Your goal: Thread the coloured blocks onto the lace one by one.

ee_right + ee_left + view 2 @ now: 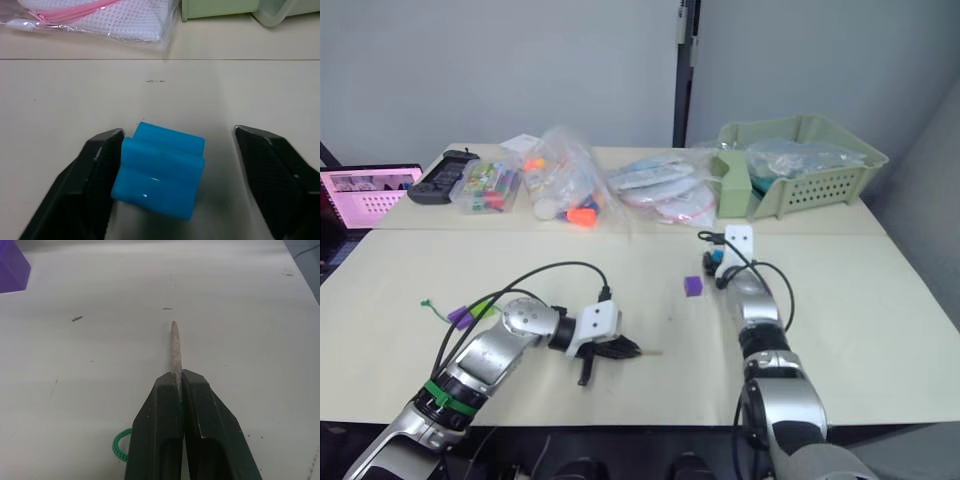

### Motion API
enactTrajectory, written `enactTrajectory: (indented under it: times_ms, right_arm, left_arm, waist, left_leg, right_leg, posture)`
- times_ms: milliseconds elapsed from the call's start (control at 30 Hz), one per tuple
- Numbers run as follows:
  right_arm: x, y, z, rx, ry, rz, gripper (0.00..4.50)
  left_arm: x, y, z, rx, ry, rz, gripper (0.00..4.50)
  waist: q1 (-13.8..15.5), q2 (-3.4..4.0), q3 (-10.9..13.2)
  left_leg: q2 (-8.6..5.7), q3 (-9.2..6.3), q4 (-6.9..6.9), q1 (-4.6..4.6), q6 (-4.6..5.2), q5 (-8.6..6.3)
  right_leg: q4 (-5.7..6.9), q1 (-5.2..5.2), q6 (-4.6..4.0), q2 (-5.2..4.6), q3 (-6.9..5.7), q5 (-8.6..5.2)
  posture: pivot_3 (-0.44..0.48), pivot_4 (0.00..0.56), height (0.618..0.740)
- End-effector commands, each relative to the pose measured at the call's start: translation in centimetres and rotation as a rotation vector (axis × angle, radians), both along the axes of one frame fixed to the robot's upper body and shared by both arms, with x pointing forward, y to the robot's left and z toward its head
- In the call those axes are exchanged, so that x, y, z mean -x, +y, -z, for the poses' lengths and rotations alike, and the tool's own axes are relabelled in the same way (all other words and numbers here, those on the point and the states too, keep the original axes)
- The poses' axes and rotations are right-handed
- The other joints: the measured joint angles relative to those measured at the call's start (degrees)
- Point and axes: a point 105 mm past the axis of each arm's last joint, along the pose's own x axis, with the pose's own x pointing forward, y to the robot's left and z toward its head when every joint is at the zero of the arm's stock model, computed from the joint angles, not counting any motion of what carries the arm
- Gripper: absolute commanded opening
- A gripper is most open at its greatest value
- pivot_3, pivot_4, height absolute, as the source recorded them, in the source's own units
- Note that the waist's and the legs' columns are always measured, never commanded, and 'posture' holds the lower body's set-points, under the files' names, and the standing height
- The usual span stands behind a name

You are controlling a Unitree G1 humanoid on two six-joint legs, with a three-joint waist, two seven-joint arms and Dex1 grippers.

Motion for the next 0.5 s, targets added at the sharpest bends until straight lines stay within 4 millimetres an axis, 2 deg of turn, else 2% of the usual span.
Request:
enactTrajectory:
  times_ms: [33,133,333,467,500]
  right_arm:
    - [-0.4,0.0,-1.6,-0.012,-0.065,0.001,2.20]
    - [-0.3,-0.2,-1.7,-0.038,-0.070,0.008,1.20]
    - [0.3,-0.8,-2.3,-0.066,-0.106,0.023,1.21]
    - [1.9,-0.4,-4.7,-0.080,-0.203,-0.010,1.21]
    - [2.8,-0.1,-5.3,-0.069,-0.226,-0.023,1.21]
  left_arm:
    - [0.0,-0.1,-1.0,0.026,-0.039,0.010,0.00]
    - [0.0,-0.1,-1.0,0.026,-0.039,0.011,0.00]
    - [0.0,-0.1,-1.0,0.026,-0.036,0.016,0.00]
    - [0.1,-0.1,-0.9,0.025,-0.033,0.018,0.00]
    - [0.1,-0.1,-0.9,0.025,-0.031,0.018,0.00]
  waist:
    - [0.0,0.00,0.0]
    - [0.0,0.00,0.0]
    - [0.0,0.00,0.0]
    - [0.1,0.01,0.0]
    - [0.1,0.02,0.0]
  left_leg:
    - [0.00,-0.01,0.00,0.00,0.00,0.00]
    - [-0.01,-0.01,0.00,-0.01,0.00,0.00]
    - [-0.01,-0.02,0.00,-0.01,0.00,0.00]
    - [0.00,-0.05,-0.01,-0.03,0.00,0.00]
    - [-0.01,-0.06,-0.01,-0.03,0.00,0.00]
  right_leg:
    - [0.00,0.00,0.00,0.00,0.00,0.00]
    - [0.00,0.00,0.00,-0.01,0.00,0.00]
    - [0.00,0.00,0.00,-0.01,0.00,0.00]
    - [0.03,-0.02,0.00,-0.01,0.00,0.00]
    - [0.03,-0.02,0.00,-0.02,0.00,0.00]
  posture:
    - [0.000,0.150,0.740]
    - [0.000,0.150,0.740]
    - [0.000,0.150,0.740]
    - [0.000,0.150,0.740]
    - [0.000,0.150,0.740]
